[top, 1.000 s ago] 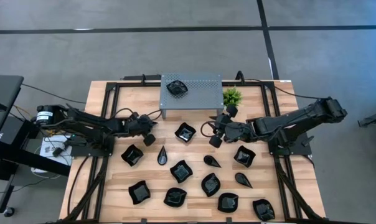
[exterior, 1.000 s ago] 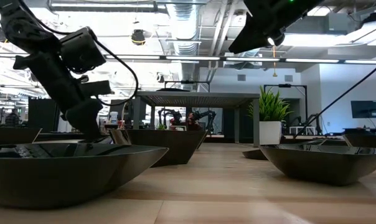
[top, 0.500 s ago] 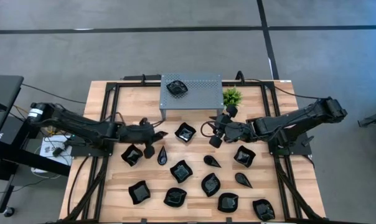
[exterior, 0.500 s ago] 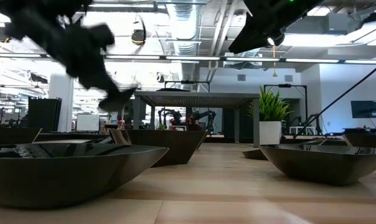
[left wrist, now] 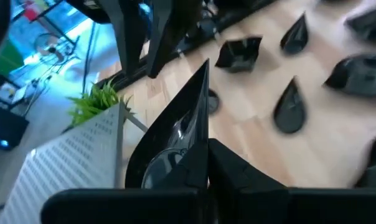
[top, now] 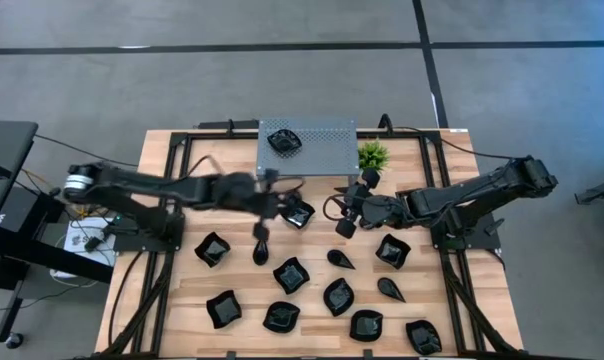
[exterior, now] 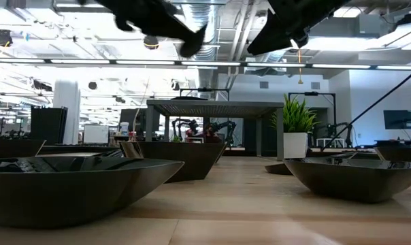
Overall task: Pick & Place Mini shaped plates
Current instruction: Put the drop-shaped plate on the shelf
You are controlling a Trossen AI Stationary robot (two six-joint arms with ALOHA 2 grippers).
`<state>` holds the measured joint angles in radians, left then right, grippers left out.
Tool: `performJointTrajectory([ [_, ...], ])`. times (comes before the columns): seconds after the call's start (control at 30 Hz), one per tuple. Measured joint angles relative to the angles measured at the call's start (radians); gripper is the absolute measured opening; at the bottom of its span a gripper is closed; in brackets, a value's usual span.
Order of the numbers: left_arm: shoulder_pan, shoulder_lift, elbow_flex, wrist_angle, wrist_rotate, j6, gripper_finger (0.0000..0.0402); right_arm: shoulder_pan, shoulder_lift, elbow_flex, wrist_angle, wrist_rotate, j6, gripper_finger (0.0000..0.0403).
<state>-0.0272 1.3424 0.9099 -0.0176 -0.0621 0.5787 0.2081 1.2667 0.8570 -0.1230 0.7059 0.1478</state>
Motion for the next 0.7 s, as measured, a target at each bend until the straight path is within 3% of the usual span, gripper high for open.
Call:
performJointTrajectory([
  [0.17, 0.12, 0.169, 0.093, 0.086, 0.089, 0.139, 0.0007, 0.001, 0.0, 0.0, -0.007, 0.0, 0.0, 0.0111],
  [0.4, 0.264, 0.25, 0.094, 0.184, 0.102, 0.264, 0.0007, 0.051, -0.019, 0.0, -0.136, 0.008, 0.035, 0.0111],
  [0.6, 0.385, 0.307, 0.093, 0.205, 0.336, 0.33, 0.0007, 0.066, -0.031, 0.0, -0.126, 0.02, 0.053, 0.0111],
  [0.7, 0.416, 0.321, 0.093, 0.265, 0.388, 0.351, 0.0008, 0.065, -0.032, 0.0, -0.129, 0.021, 0.053, 0.0111],
])
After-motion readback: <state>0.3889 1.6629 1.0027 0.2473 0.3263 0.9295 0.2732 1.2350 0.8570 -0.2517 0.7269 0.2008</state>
